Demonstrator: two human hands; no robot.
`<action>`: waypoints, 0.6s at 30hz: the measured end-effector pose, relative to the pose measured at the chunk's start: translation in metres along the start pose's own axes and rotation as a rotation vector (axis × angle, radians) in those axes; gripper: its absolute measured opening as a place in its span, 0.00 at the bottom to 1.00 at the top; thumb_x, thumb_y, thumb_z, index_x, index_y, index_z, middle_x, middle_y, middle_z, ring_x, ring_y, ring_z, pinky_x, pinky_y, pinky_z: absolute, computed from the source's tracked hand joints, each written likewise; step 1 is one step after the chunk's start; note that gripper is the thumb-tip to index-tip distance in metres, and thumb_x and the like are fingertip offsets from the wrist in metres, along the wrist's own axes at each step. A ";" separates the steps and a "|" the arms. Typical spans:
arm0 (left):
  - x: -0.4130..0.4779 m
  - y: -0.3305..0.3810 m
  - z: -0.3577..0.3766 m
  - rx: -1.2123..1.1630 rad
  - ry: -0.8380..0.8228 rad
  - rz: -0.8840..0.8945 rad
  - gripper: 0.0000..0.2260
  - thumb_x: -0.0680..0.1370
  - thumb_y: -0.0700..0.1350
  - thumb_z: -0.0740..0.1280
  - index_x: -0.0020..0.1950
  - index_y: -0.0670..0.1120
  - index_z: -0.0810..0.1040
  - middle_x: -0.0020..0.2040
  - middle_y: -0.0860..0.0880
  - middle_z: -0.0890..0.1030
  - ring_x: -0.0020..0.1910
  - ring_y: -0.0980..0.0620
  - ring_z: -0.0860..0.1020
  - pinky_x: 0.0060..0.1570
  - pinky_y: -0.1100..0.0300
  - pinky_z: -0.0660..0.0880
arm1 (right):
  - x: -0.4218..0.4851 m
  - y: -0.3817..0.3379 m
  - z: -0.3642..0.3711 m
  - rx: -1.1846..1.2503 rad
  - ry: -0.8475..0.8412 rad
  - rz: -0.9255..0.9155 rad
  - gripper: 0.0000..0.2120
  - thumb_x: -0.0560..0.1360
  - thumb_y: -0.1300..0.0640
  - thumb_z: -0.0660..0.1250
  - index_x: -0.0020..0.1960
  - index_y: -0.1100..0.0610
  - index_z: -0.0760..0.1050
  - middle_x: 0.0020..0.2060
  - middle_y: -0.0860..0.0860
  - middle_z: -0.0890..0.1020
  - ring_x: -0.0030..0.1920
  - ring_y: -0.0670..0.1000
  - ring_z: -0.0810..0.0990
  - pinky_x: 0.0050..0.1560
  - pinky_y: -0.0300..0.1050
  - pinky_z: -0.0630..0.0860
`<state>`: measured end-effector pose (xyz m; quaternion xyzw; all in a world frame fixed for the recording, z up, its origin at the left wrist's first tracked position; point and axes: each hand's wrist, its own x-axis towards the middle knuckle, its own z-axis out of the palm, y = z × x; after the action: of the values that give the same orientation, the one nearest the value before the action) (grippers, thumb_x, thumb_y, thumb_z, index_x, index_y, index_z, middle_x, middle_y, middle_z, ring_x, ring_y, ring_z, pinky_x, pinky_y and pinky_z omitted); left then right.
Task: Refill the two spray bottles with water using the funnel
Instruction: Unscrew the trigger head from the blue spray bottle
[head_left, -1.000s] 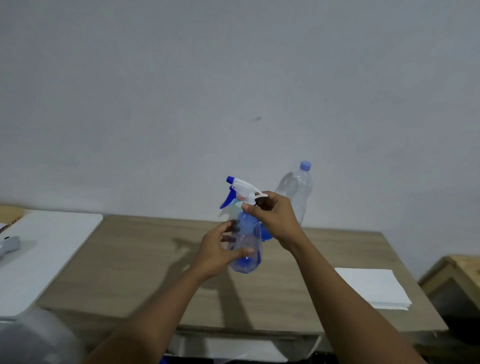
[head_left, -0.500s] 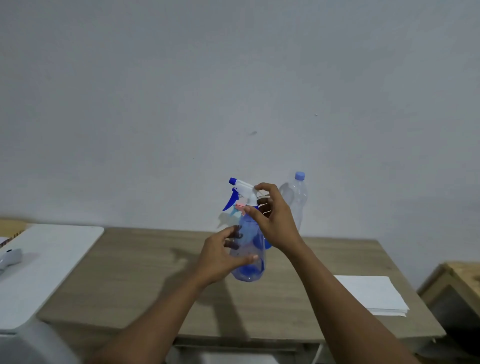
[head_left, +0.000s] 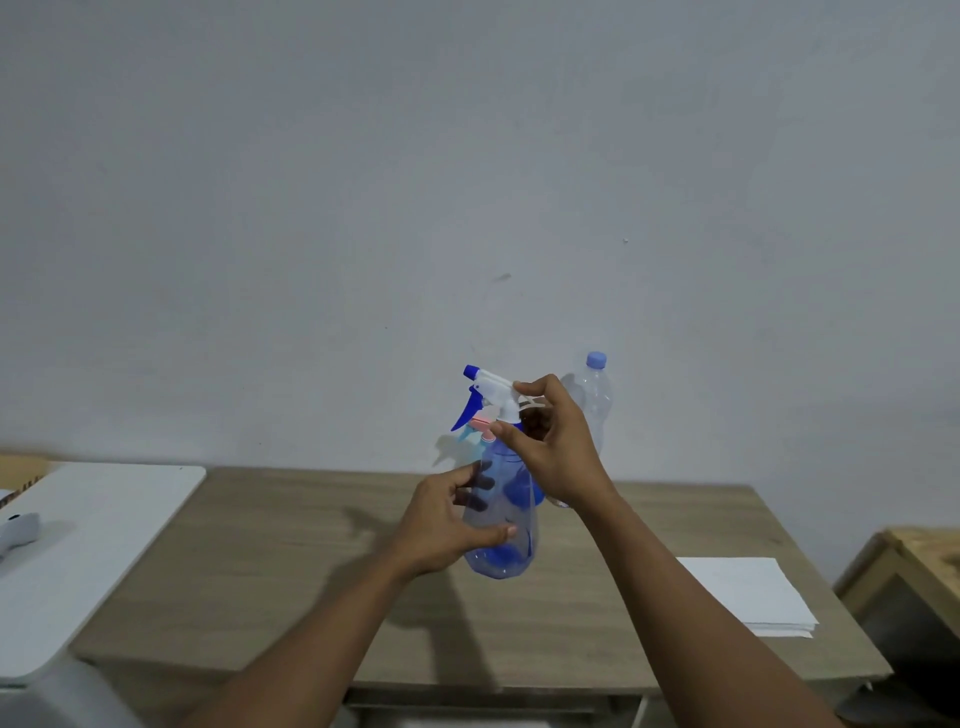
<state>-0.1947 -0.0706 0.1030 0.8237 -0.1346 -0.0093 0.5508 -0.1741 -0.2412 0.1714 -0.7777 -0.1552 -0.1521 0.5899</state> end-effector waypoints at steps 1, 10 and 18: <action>0.001 -0.001 0.000 0.000 -0.006 0.002 0.38 0.64 0.52 0.82 0.72 0.50 0.73 0.58 0.56 0.81 0.55 0.54 0.81 0.53 0.56 0.82 | -0.001 0.000 0.000 -0.004 0.005 -0.004 0.18 0.73 0.53 0.77 0.56 0.46 0.70 0.43 0.56 0.84 0.45 0.58 0.84 0.48 0.56 0.83; 0.005 -0.001 -0.005 0.036 -0.028 0.035 0.36 0.63 0.54 0.81 0.69 0.51 0.75 0.58 0.55 0.82 0.55 0.52 0.81 0.54 0.54 0.82 | -0.007 -0.005 -0.001 -0.102 0.020 -0.091 0.09 0.76 0.58 0.73 0.54 0.49 0.80 0.49 0.48 0.83 0.41 0.46 0.78 0.43 0.36 0.77; 0.005 0.003 -0.008 0.052 -0.051 0.038 0.36 0.63 0.52 0.82 0.70 0.53 0.74 0.58 0.56 0.82 0.56 0.54 0.80 0.53 0.56 0.82 | -0.006 -0.014 -0.009 0.012 -0.001 0.025 0.09 0.73 0.59 0.75 0.53 0.51 0.83 0.47 0.47 0.84 0.48 0.49 0.83 0.48 0.37 0.82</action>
<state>-0.1889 -0.0658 0.1092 0.8347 -0.1642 -0.0162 0.5255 -0.1859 -0.2462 0.1836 -0.7761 -0.1463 -0.1434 0.5964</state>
